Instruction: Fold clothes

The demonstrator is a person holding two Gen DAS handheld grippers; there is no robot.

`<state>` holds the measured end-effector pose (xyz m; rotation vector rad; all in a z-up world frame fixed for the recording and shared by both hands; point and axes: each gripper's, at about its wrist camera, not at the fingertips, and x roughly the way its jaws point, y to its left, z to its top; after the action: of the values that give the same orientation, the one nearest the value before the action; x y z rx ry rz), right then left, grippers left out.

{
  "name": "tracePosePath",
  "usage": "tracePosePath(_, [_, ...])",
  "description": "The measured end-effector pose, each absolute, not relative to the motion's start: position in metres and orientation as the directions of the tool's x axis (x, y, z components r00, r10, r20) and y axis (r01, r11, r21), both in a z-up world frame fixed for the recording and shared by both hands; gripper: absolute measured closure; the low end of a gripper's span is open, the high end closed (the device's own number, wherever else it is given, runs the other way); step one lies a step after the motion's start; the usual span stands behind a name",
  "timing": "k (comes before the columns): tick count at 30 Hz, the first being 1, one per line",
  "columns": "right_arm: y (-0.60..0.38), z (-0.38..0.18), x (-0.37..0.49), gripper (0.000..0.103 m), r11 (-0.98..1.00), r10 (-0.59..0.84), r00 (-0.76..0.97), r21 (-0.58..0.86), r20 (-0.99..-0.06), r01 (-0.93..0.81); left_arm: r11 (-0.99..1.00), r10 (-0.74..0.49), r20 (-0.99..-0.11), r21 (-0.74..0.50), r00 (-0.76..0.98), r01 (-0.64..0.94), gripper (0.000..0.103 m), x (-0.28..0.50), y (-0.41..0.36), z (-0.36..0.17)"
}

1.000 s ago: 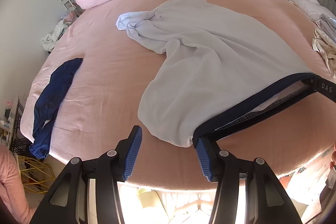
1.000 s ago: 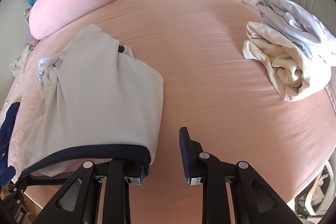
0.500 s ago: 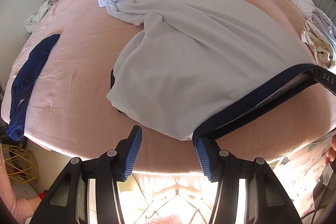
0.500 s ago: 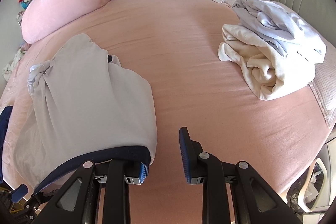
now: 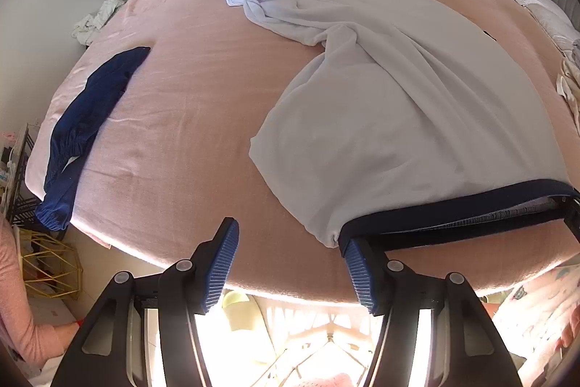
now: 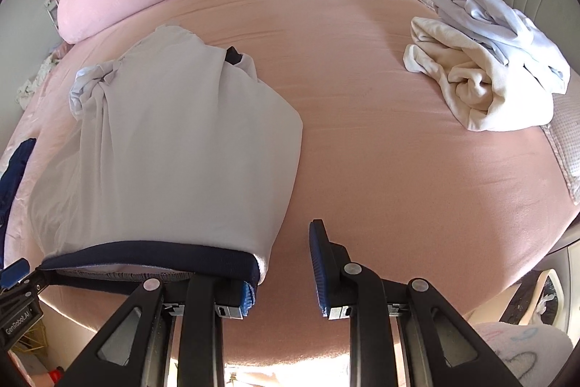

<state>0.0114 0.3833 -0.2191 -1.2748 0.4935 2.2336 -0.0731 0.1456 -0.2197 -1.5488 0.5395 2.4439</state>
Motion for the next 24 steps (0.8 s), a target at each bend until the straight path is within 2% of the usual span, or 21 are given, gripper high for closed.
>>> tracePosePath(10, [0.350, -0.218, 0.010, 0.080, -0.850, 0.212, -0.433, 0.053, -0.876, -0.524, -0.938, -0.059, -0.892, 0.204, -0.448, -0.282, 0.045, -0.088, 0.118, -0.216])
tracePosePath(16, [0.334, -0.220, -0.002, 0.080, -0.877, 0.183, -0.448, 0.060, -0.875, -0.477, -0.914, -0.133, -0.833, 0.312, -0.536, -0.259, 0.044, -0.087, 0.113, -0.205])
tracePosePath(24, [0.304, -0.221, -0.014, 0.075, -0.919, 0.139, -0.463, 0.060, -0.876, -0.389, -0.813, -0.283, -0.672, 0.547, -0.685, -0.201, 0.037, -0.081, 0.111, -0.196])
